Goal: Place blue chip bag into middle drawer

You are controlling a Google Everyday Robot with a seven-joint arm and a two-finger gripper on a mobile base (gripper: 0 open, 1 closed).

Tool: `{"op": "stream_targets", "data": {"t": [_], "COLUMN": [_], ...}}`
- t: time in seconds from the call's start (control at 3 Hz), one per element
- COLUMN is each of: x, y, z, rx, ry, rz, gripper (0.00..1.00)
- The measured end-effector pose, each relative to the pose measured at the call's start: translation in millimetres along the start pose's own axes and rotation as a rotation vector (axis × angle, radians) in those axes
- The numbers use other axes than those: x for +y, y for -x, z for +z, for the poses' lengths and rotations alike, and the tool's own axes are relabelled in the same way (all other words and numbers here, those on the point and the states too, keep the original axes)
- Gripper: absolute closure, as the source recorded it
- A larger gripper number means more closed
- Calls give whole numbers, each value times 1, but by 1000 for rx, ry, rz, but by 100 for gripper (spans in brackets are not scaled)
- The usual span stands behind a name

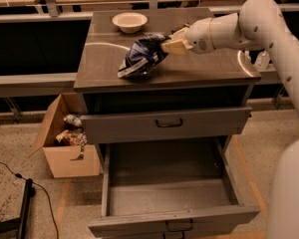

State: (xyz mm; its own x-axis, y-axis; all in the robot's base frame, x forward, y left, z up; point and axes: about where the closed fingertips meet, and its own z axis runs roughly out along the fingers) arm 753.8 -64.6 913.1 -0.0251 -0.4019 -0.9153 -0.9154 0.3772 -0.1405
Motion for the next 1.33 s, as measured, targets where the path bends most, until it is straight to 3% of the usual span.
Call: {"op": "stream_targets", "data": {"t": [0.33,0.67,1.0,1.33], "x": [14,19,47,100], "y": [-9,4,27,24], "z": [3,-3,-30,-68], "rx": [8,26,7,-4], "ry": [33,33,46,57], "rz": [-6,-26,-62,-17], "gripper": [100,100,100,100]}}
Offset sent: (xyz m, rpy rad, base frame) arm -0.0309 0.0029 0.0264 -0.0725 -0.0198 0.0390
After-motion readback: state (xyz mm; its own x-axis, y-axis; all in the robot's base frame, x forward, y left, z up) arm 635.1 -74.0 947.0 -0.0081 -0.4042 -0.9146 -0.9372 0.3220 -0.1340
